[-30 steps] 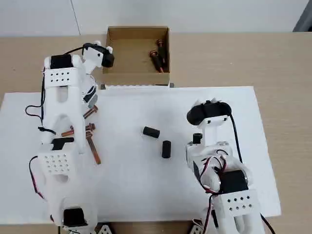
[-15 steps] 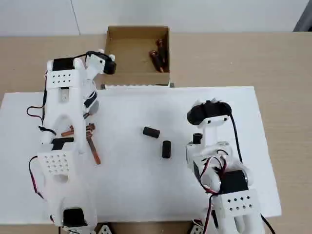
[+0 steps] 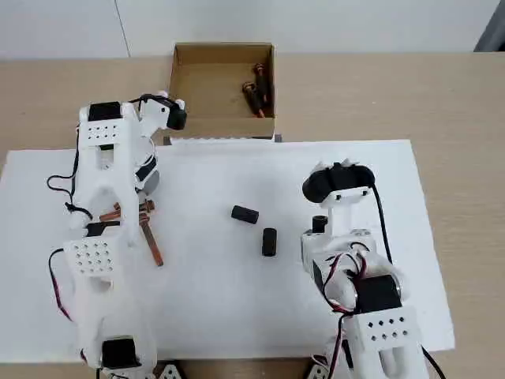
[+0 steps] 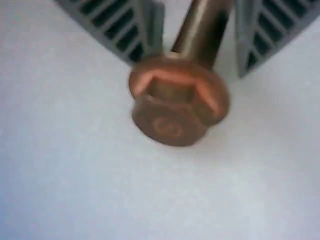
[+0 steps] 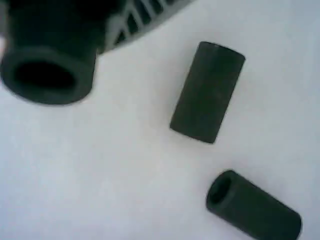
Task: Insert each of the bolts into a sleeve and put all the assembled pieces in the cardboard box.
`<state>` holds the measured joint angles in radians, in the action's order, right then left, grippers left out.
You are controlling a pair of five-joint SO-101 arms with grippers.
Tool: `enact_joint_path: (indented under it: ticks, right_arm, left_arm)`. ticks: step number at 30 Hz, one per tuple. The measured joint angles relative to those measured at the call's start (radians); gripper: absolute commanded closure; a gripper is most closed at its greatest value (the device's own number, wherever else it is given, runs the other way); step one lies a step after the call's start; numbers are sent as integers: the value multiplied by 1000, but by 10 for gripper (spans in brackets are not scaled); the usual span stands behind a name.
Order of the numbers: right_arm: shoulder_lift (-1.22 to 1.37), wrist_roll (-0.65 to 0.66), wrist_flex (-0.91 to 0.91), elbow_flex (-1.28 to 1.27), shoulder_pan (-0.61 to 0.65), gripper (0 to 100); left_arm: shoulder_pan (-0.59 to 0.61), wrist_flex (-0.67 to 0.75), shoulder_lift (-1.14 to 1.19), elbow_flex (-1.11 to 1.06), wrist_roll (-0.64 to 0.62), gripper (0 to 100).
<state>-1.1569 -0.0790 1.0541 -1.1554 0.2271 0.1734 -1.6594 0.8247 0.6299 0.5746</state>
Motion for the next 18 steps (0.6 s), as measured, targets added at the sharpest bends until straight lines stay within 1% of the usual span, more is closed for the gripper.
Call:
enact_joint_path:
  ticks: [3, 7, 12, 18]
  right_arm:
    - [0, 0, 0, 0, 0, 995]
    - [0, 0, 0, 0, 0, 995]
    - [0, 0, 0, 0, 0, 995]
    - [0, 0, 0, 43, 0, 995]
  left_arm:
    - [-2, 11, 2, 0, 0, 994]
    - [-6, 3, 9, 18, 2, 995]
    - [-6, -74, 29, 121, 0, 995]
    - [-18, -66, 38, 258, -8, 995]
